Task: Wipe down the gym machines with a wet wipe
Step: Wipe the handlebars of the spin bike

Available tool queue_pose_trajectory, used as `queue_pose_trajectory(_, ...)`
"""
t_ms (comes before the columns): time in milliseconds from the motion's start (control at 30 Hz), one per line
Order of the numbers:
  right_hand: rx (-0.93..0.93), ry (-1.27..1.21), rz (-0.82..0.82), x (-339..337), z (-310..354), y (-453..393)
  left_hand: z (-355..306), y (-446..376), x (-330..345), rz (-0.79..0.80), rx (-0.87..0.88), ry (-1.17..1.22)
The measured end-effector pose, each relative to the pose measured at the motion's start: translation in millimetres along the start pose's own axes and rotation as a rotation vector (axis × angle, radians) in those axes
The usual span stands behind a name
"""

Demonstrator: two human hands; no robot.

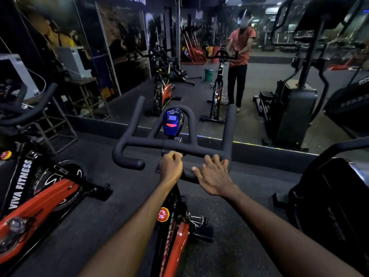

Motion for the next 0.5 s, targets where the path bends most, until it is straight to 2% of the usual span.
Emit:
queue_pose_trajectory(67,-0.027,0.033,0.011,3,-26,5,-8,-1,14,0.038,0.054,-0.085)
queue_pose_trajectory(167,-0.052,0.073,0.044,3,-59,-1,-6,-4,33,0.107,0.043,-0.209)
queue_pose_trajectory(233,-0.135,0.090,0.078,5,-59,-11,1,-3,39,0.135,0.006,-0.272)
queue_pose_trajectory(300,-0.185,0.001,0.087,4,-57,-16,7,-1,41,0.130,-0.015,-0.343)
queue_pose_trajectory(400,-0.093,-0.144,-0.035,-13,-78,-25,8,-2,39,0.093,0.004,-0.369)
queue_pose_trajectory(500,-0.065,-0.110,-0.059,-23,-84,-27,7,-2,39,0.083,0.013,-0.382)
Point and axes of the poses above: each hand's wrist, its own y-axis away from the middle knuckle, its own x-axis out of the palm, z = x × y, the point moved 9 cm from there along -y, towards the middle knuckle, and after that the axes turned 12 degrees about y, right-handed, at the moved point
